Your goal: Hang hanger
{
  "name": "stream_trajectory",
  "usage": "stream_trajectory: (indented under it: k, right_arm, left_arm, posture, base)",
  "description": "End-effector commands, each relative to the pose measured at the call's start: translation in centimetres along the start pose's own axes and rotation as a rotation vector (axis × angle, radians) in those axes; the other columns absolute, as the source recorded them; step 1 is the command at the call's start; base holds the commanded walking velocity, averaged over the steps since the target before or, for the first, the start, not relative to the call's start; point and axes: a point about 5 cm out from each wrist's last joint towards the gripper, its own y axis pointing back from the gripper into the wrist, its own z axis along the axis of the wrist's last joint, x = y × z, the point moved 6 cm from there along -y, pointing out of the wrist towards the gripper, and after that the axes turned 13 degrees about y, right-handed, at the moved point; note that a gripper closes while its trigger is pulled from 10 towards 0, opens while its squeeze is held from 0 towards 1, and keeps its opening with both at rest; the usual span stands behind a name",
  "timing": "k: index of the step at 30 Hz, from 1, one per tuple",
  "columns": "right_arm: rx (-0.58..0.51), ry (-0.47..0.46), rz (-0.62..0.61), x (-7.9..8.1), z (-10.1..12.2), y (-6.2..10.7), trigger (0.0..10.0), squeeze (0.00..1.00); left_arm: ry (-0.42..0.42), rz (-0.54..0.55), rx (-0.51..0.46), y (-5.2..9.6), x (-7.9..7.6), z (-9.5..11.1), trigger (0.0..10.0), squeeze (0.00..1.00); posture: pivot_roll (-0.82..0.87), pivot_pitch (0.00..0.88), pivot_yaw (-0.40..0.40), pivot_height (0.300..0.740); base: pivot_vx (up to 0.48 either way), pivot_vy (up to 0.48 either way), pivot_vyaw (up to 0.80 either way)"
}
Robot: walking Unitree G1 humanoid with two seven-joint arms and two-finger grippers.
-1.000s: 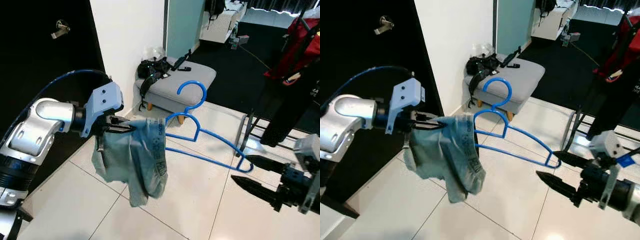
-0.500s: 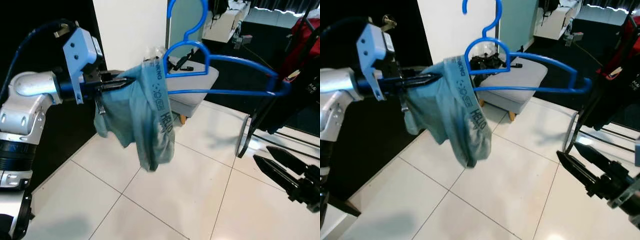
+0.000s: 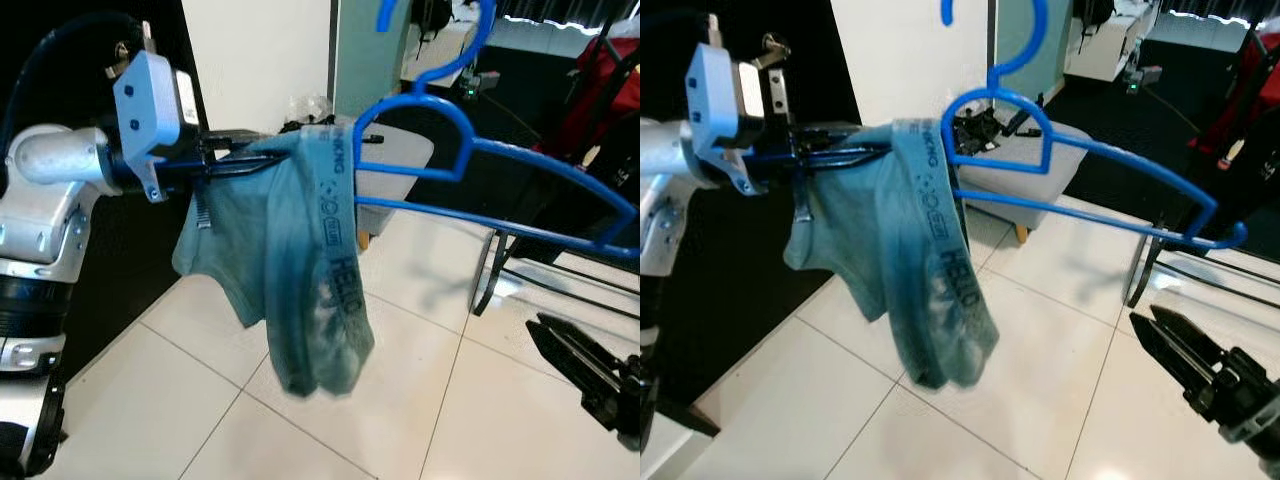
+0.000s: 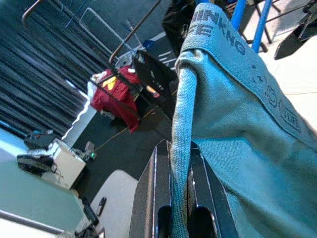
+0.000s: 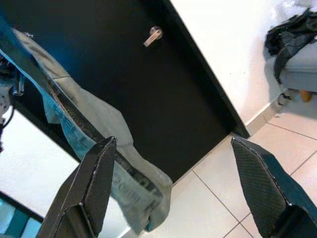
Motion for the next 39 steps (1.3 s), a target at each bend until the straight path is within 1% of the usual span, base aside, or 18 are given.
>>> stream_trajectory:
  k: [1, 2, 3, 6, 7, 8, 11, 13, 14, 15, 16, 21, 25, 29, 30, 35, 38, 39]
  right_arm:
    - [0.019, 0.034, 0.037, 1.0, -0.4, -0.9, 10.0, 0.00]
    - [0.019, 0.034, 0.037, 1.0, -0.4, -0.9, 10.0, 0.00]
    - [0.062, 0.072, 0.071, 1.6, -1.3, -1.9, 10.0, 0.00]
    - [0.090, 0.097, 0.094, 2.1, -1.8, -2.5, 10.0, 0.00]
    - [0.108, 0.106, 0.121, 2.6, -2.3, -3.2, 10.0, 0.00]
    - [0.108, 0.106, 0.121, 2.6, -2.3, -3.2, 10.0, 0.00]
    - [0.148, 0.132, 0.148, 3.0, -3.2, -4.5, 10.0, 0.00]
    - [0.148, 0.132, 0.148, 3.0, -3.2, -4.5, 10.0, 0.00]
    - [0.161, 0.137, 0.162, 3.2, -3.7, -5.1, 10.0, 0.00]
    - [0.161, 0.137, 0.162, 3.2, -3.7, -5.1, 10.0, 0.00]
    - [0.157, 0.137, 0.156, 3.1, -3.8, -5.7, 10.0, 0.00]
    - [0.145, 0.130, 0.147, 2.8, -3.7, -6.1, 10.0, 0.00]
    - [0.093, 0.101, 0.068, 1.1, -3.0, -7.0, 10.0, 0.00]
    - [0.095, 0.094, 0.051, 0.9, -3.1, -7.4, 10.0, 0.00]
    - [0.122, 0.097, 0.056, 1.2, -3.9, -8.0, 10.0, 0.00]
    - [0.145, 0.102, 0.074, 1.7, -4.7, -8.6, 10.0, 0.00]
    - [0.176, 0.118, 0.128, 3.1, -5.9, -9.7, 10.0, 0.00]
    - [0.176, 0.118, 0.128, 3.1, -5.9, -9.7, 10.0, 0.00]
  left_arm:
    - [-0.032, -0.068, -0.029, -1.0, -0.8, 1.0, 10.0, 0.00]
    - [-0.032, -0.068, -0.029, -1.0, -0.8, 1.0, 10.0, 0.00]
    - [-0.018, -0.105, -0.058, -1.5, -1.3, 1.4, 10.0, 0.00]
    - [-0.006, -0.130, -0.079, -1.8, -1.7, 1.7, 10.0, 0.00]
    - [0.008, -0.149, -0.101, -2.1, -2.0, 2.0, 10.0, 0.00]
    - [0.008, -0.149, -0.101, -2.1, -2.0, 2.0, 10.0, 0.00]
    - [0.045, -0.163, -0.167, -2.6, -2.4, 2.8, 10.0, 0.00]
    - [0.045, -0.163, -0.167, -2.6, -2.4, 2.8, 10.0, 0.00]
    - [0.060, -0.163, -0.195, -2.7, -2.5, 3.1, 10.0, 0.00]
    - [0.060, -0.163, -0.195, -2.7, -2.5, 3.1, 10.0, 0.00]
    - [0.074, -0.159, -0.224, -2.8, -2.5, 3.4, 10.0, 0.00]
    - [0.086, -0.153, -0.247, -2.8, -2.4, 3.7, 10.0, 0.00]
    - [0.127, -0.142, -0.308, -3.0, -1.9, 4.7, 10.0, 0.00]
    - [0.143, -0.146, -0.322, -3.1, -1.9, 4.8, 10.0, 0.00]
    - [0.160, -0.151, -0.334, -3.2, -2.0, 4.8, 10.0, 0.00]
    - [0.171, -0.157, -0.342, -3.4, -2.2, 4.8, 10.0, 0.00]
    - [0.188, -0.163, -0.352, -3.7, -2.5, 4.7, 10.0, 0.00]
    - [0.188, -0.163, -0.352, -3.7, -2.5, 4.7, 10.0, 0.00]
  posture:
    - [-0.06, 0.108, 0.021, 0.740]
    - [-0.06, 0.108, 0.021, 0.740]
    - [-0.06, 0.107, 0.023, 0.740]
    - [-0.06, 0.107, 0.023, 0.740]
    - [-0.05, 0.106, 0.020, 0.740]
    - [-0.05, 0.106, 0.020, 0.740]
    - [-0.05, 0.103, 0.016, 0.740]
    - [-0.05, 0.103, 0.016, 0.740]
    - [-0.05, 0.103, 0.016, 0.740]
    - [-0.05, 0.103, 0.016, 0.740]
    - [-0.05, 0.102, 0.013, 0.740]
    - [-0.05, 0.102, 0.013, 0.740]
    - [-0.05, 0.103, 0.014, 0.740]
    - [-0.05, 0.103, 0.014, 0.740]
    - [-0.05, 0.103, 0.015, 0.740]
    - [-0.05, 0.103, 0.015, 0.740]
    - [-0.05, 0.100, 0.014, 0.740]
    - [-0.05, 0.100, 0.014, 0.740]
  base:
    - [0.000, 0.000, 0.00]
    - [0.000, 0.000, 0.00]
    - [0.000, 0.000, 0.00]
    - [0.000, 0.000, 0.00]
    - [0.000, 0.000, 0.00]
    - [0.000, 0.000, 0.00]
    - [0.000, 0.000, 0.00]
    - [0.000, 0.000, 0.00]
    - [0.000, 0.000, 0.00]
    - [0.000, 0.000, 0.00]
    - [0.000, 0.000, 0.00]
    - [0.000, 0.000, 0.00]
    - [0.000, 0.000, 0.00]
    - [0.000, 0.000, 0.00]
    - [0.000, 0.000, 0.00]
    - [0.000, 0.000, 0.00]
    - [0.000, 0.000, 0.00]
    - [0.000, 0.000, 0.00]
